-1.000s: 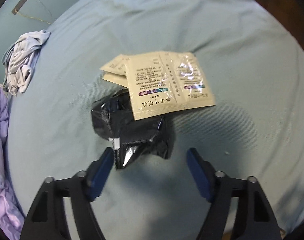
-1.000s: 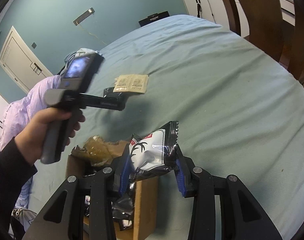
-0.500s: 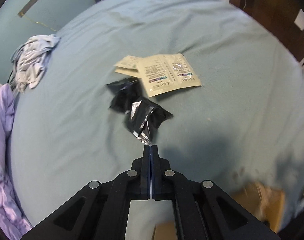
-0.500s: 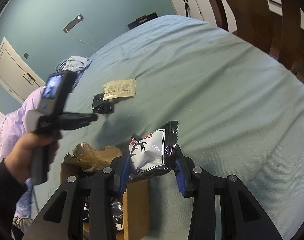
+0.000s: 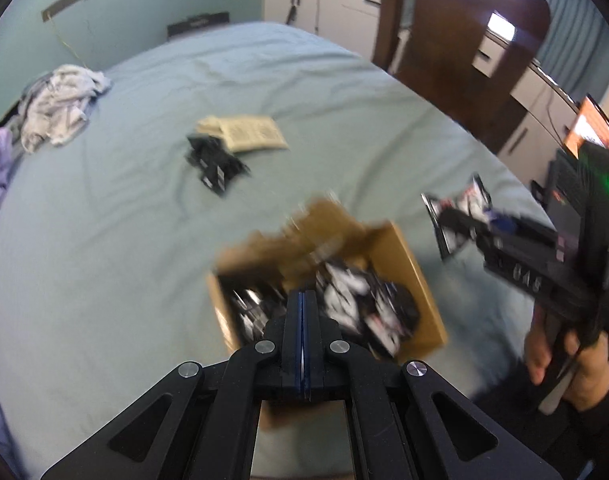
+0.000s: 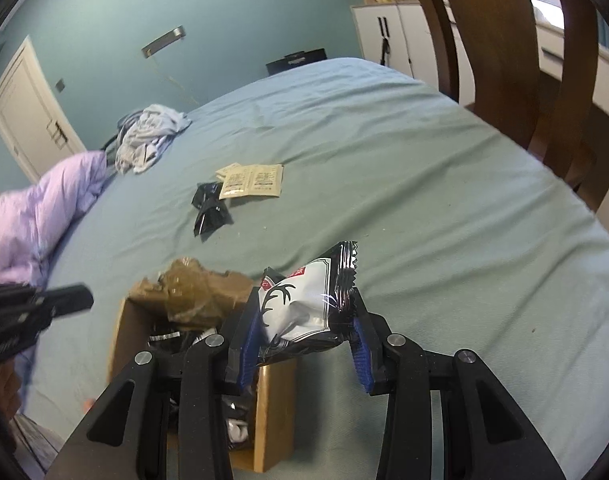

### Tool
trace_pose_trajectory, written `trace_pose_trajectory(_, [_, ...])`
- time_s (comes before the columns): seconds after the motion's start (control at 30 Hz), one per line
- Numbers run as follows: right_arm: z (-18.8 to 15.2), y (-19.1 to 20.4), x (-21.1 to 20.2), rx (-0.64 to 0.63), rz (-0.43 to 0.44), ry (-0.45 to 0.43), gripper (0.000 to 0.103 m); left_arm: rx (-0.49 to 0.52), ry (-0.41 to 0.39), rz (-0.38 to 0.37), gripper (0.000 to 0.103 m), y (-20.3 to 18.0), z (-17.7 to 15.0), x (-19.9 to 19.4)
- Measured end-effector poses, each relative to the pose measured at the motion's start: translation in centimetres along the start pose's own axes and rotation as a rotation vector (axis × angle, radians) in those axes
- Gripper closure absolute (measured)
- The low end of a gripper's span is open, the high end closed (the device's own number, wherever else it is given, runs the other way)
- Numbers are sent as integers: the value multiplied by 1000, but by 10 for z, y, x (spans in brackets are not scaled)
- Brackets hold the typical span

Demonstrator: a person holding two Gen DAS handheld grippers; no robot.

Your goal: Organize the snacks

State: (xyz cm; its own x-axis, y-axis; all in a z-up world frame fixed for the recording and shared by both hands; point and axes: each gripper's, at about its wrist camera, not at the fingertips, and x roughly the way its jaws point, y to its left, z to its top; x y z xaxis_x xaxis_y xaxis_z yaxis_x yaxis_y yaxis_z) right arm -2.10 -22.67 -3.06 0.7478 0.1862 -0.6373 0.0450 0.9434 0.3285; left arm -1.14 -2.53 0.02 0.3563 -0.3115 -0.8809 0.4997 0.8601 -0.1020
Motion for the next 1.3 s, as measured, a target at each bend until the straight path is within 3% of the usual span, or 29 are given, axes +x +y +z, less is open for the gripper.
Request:
trace_pose_trajectory(0.13, [-7,6,-8,-48,7,15,65,96,60,14,103,-15,-16,22])
trace_pose_trajectory(0.2, [-10,9,-13,-64,4,20,65,106,63,-33,96,-17,-12,25])
trace_pose_trajectory(0.23, [-11,12,-15,-73,4,22,65,99,55,-45,78,-17,-10,24])
trace_pose_trajectory(0.27, [-13,15,-16,-82,5,21,65,91,37,-49,52,-17,-7,22])
trace_pose_trajectory(0.33, [-17,19,-16,-94,8,26,64,74,-48,-29,27,-14,-2,12])
trace_pose_trajectory(0.37, [-20,21,-15,-106,8,33,64,69,-80,-16,24,-11,-1,7])
trace_pose_trajectory(0.47, [-21,30,-8,-169,-24,54,64,25,-95,-10,24,3,4,2])
trace_pose_trajectory(0.63, [-18,33,4,-182,6,91,64,-144,-108,-34,24,41,8,-3])
trace_pose_trajectory(0.77, [-17,37,7,-189,21,97,64,-210,-100,-34,24,56,9,2])
trace_pose_trajectory(0.93, [-23,45,10,-216,101,133,63,-156,-17,39,24,48,6,19])
trace_pose_trajectory(1.07, [-28,54,18,-272,114,156,63,-93,22,91,24,38,4,26])
trace_pose_trajectory(1.23, [-25,53,27,-244,132,183,60,-55,38,138,24,33,3,32])
trace_pose_trajectory(1.3, [-22,49,26,-186,189,177,59,-57,36,148,24,34,3,32])
